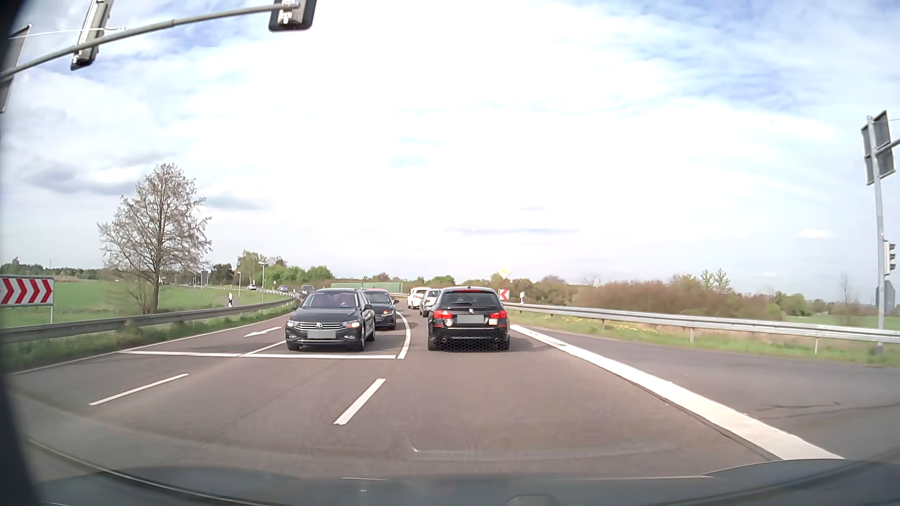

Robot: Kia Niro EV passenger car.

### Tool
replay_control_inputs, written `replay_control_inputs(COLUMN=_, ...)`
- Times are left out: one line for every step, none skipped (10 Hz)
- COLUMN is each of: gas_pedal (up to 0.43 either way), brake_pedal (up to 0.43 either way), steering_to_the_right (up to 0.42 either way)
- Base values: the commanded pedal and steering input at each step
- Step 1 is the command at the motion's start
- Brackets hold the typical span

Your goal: Follow the waypoints while adhering to traffic rules and regulations

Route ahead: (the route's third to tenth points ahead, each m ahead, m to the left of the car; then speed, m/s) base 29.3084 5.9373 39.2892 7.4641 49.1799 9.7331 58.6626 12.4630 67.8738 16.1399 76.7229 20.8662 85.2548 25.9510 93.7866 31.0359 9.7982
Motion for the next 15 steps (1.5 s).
replay_control_inputs(gas_pedal=0.087, brake_pedal=0.000, steering_to_the_right=-0.026)
replay_control_inputs(gas_pedal=0.087, brake_pedal=0.000, steering_to_the_right=-0.026)
replay_control_inputs(gas_pedal=0.087, brake_pedal=0.000, steering_to_the_right=-0.026)
replay_control_inputs(gas_pedal=0.087, brake_pedal=0.000, steering_to_the_right=-0.026)
replay_control_inputs(gas_pedal=0.087, brake_pedal=0.000, steering_to_the_right=-0.026)
replay_control_inputs(gas_pedal=0.098, brake_pedal=0.000, steering_to_the_right=-0.026)
replay_control_inputs(gas_pedal=0.098, brake_pedal=0.000, steering_to_the_right=-0.026)
replay_control_inputs(gas_pedal=0.110, brake_pedal=0.000, steering_to_the_right=-0.026)
replay_control_inputs(gas_pedal=0.110, brake_pedal=0.000, steering_to_the_right=-0.026)
replay_control_inputs(gas_pedal=0.130, brake_pedal=0.000, steering_to_the_right=-0.026)
replay_control_inputs(gas_pedal=0.130, brake_pedal=0.000, steering_to_the_right=-0.026)
replay_control_inputs(gas_pedal=0.138, brake_pedal=0.000, steering_to_the_right=-0.026)
replay_control_inputs(gas_pedal=0.150, brake_pedal=0.000, steering_to_the_right=-0.025)
replay_control_inputs(gas_pedal=0.157, brake_pedal=0.000, steering_to_the_right=-0.026)
replay_control_inputs(gas_pedal=0.157, brake_pedal=0.000, steering_to_the_right=-0.027)
